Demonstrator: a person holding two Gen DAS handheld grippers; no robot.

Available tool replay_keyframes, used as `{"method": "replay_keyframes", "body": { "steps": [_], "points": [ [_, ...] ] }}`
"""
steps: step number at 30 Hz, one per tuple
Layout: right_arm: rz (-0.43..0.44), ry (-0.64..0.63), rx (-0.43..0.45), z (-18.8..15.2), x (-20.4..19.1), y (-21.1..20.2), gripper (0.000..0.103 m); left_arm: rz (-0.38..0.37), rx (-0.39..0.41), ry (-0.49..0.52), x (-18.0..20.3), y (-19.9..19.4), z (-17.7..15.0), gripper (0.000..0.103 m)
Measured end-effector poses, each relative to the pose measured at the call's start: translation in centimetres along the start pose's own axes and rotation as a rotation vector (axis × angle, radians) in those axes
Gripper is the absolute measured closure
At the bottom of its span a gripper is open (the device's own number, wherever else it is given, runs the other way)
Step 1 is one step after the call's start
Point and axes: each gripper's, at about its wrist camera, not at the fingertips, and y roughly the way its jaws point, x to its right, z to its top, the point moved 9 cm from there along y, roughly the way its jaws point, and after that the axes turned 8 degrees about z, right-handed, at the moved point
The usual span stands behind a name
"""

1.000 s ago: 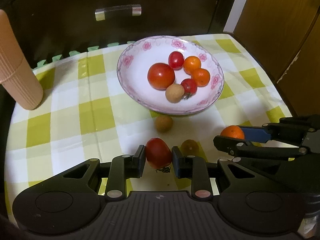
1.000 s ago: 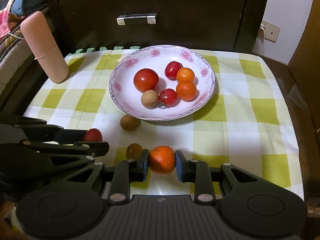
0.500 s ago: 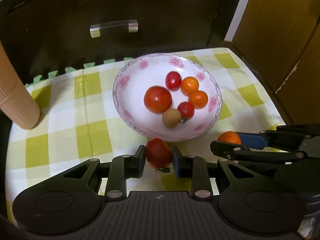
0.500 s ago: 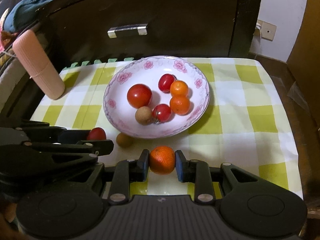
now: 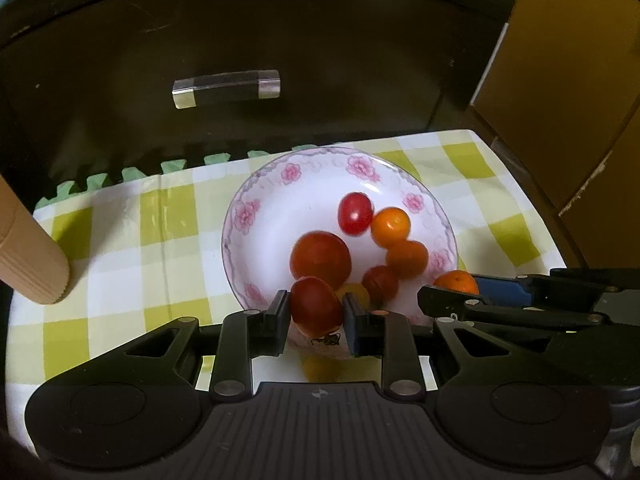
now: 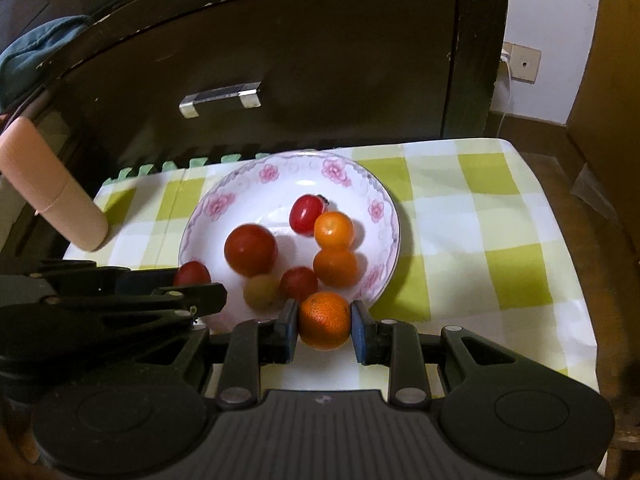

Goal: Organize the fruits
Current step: 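Lower the cherry tomato and tangerine into the bowl and open both grippers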

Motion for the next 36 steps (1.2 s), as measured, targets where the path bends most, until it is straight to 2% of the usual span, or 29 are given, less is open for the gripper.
{"method": "replay_keyframes", "body": {
  "steps": [11, 26, 28, 36],
  "points": [
    [0.009, 0.024, 0.004, 1.0, 0.3, 2.0, 0.076, 0.004, -0.013, -0.018, -0.6, 1.5, 0.6, 0.069],
    [0.011, 0.038, 0.011, 1.3, 0.5, 2.6, 0.075, -0.002, -0.023, -0.037, -1.0, 2.0, 0.9, 0.068],
    [0.013, 0.041, 0.013, 1.3, 0.6, 2.6, 0.075, 0.005, -0.022, -0.038, -1.1, 2.0, 1.0, 0.064],
    [0.017, 0.06, 0.023, 1.5, 0.8, 2.5, 0.075, 0.003, -0.017, -0.047, -1.3, 1.7, 1.2, 0.06]
  ]
}}
